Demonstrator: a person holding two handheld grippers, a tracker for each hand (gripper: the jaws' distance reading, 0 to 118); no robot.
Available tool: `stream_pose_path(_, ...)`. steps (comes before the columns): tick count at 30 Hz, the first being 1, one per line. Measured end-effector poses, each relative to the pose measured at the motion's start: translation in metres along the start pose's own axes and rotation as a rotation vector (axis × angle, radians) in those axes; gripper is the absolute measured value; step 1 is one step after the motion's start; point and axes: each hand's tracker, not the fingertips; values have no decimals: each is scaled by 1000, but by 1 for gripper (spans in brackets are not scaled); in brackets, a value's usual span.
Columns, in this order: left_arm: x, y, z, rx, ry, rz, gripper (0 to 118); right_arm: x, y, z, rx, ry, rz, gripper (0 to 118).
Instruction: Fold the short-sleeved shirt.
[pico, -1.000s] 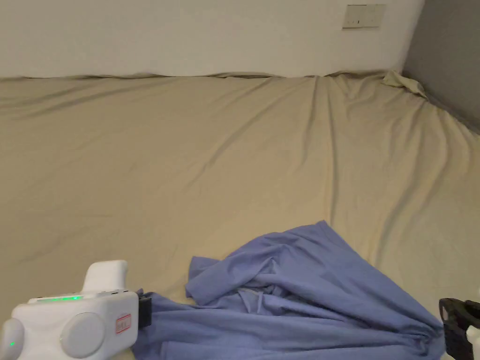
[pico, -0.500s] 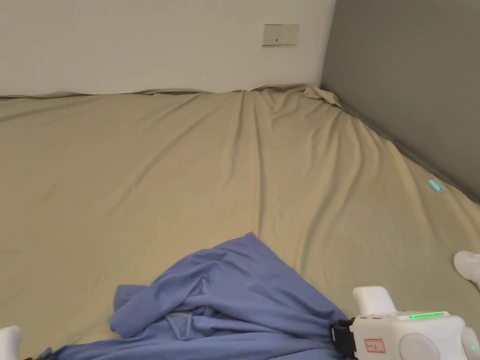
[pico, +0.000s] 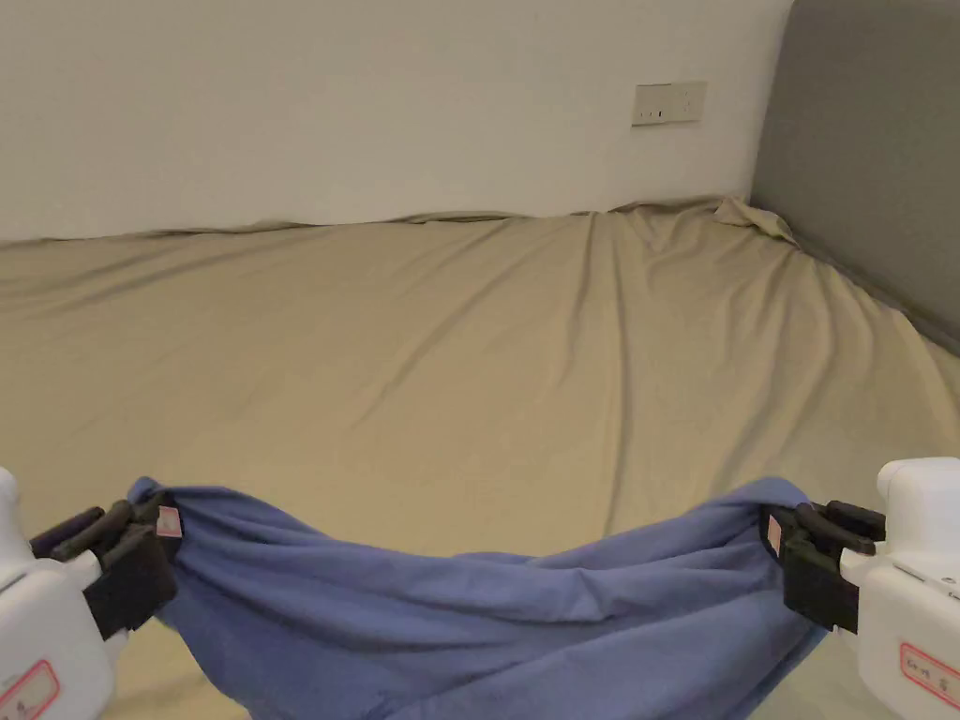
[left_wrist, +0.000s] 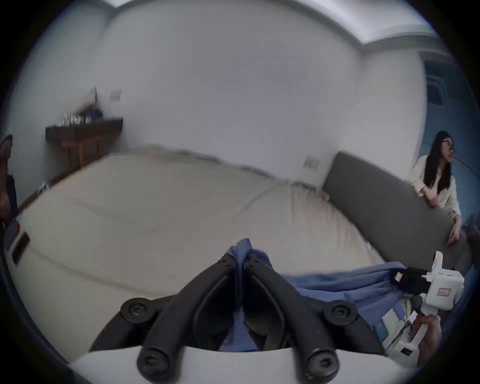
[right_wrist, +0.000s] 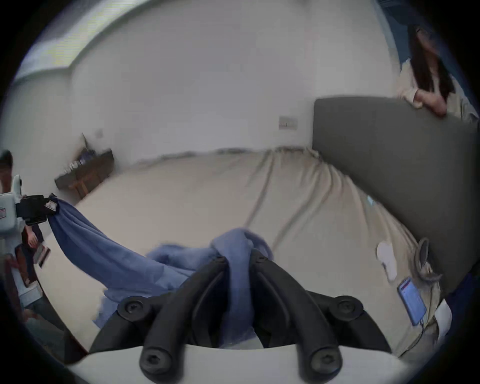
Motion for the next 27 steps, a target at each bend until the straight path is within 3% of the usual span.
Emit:
stream_pose_path(7,27,132,123,329,-97,-85,3,-11,117,100,329,68,-3,13)
stream_pose_path(12,29,206,140,406,-66,-154,3,-13,197,132,469,58,32,13)
stream_pose_path(18,23,290,90,356,-76,-139,3,-26,291,104,480,44,94,13)
stream_pose_path(20,23,313,61,329,0,-154,3,-32,320,83,472,37,97,13)
stream_pose_path(27,12,354,-54,256,87,-95,3,-44,387,-36,394,-26,109,13)
